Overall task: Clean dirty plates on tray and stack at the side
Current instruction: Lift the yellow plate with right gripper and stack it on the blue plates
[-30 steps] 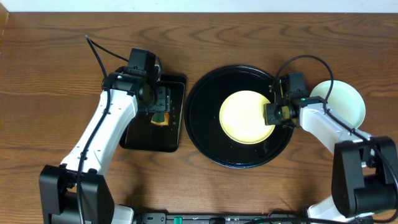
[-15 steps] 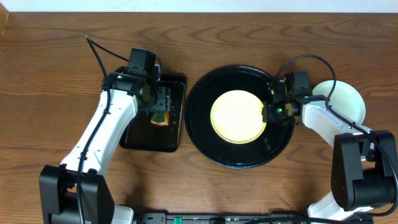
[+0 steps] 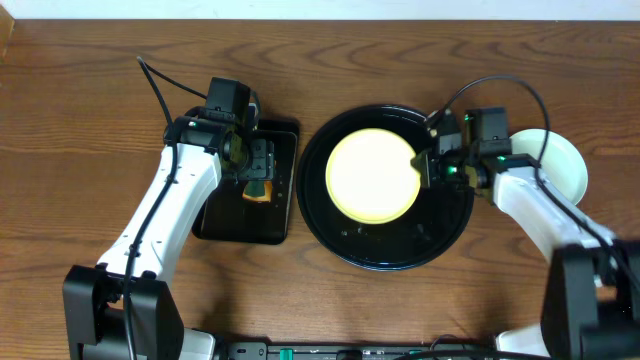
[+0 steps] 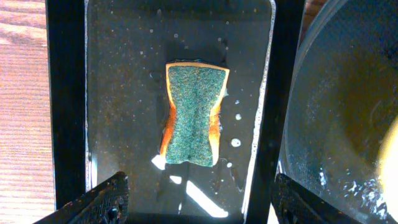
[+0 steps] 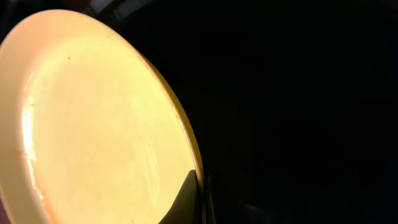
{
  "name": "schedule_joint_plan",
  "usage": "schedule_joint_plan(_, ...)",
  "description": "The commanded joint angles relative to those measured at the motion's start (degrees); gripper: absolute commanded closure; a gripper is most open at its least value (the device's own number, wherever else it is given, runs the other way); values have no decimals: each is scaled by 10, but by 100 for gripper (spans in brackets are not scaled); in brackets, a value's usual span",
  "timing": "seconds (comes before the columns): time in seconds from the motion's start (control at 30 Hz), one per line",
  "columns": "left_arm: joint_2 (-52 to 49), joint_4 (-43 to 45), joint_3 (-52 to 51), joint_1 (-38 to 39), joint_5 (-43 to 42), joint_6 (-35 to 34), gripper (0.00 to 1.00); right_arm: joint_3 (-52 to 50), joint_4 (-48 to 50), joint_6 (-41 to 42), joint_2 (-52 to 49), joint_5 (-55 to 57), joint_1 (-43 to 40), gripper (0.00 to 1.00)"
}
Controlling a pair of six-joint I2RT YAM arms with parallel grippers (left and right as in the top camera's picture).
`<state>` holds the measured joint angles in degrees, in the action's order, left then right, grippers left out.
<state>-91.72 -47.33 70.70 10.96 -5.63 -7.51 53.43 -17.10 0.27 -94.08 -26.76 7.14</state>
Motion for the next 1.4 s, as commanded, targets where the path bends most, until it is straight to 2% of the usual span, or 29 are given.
schedule_joint_plan(0.0,-1,0,8,-3,1,-1,26,1,4,-37,58,48,1,99)
schedule_joint_plan(0.37,-1,1,8,-3,1,-1,26,1,-12,-107,188,331,58,99)
schedule_joint_plan(0.77,-1,1,8,-3,1,-1,26,1,-17,-181,211,598,219,99)
schedule_joint_plan(0.93,-1,1,8,-3,1,-1,26,1,-15,-188,211,643,254,99)
schedule_joint_plan(1.37,-1,1,8,-3,1,0,26,1,-14,-188,211,648,254,99)
